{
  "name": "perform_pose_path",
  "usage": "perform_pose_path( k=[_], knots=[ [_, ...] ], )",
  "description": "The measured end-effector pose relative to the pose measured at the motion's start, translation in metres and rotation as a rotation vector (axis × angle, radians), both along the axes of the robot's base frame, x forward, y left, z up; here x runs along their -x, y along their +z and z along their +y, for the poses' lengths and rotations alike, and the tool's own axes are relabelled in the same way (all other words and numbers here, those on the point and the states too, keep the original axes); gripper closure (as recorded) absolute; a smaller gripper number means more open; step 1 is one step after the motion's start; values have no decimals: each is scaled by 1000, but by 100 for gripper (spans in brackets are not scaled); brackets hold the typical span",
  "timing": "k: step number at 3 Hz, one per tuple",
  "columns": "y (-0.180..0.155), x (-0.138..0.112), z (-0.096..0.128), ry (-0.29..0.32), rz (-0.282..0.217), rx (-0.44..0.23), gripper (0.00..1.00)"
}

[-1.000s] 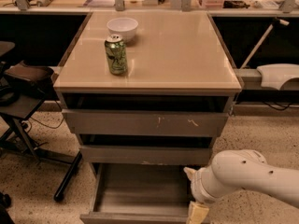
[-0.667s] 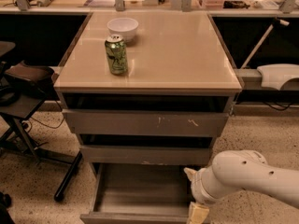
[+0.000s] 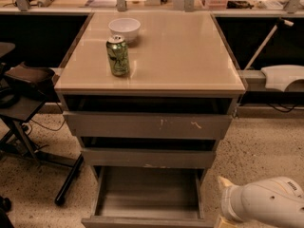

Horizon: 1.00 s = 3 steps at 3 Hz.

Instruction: Close bottom drawer

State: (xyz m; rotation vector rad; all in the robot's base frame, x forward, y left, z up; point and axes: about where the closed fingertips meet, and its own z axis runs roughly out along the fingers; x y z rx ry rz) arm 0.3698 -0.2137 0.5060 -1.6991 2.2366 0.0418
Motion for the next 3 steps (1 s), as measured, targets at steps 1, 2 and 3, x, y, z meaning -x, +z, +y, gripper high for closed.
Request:
perform_pose_path(
  k=[1,2,3],
  knots=[
    [-7,1,-28,-50,-18,40,0],
    [-7,1,-28,-50,-17,40,0],
    [-31,20,-32,-60,20,27,0]
  ],
)
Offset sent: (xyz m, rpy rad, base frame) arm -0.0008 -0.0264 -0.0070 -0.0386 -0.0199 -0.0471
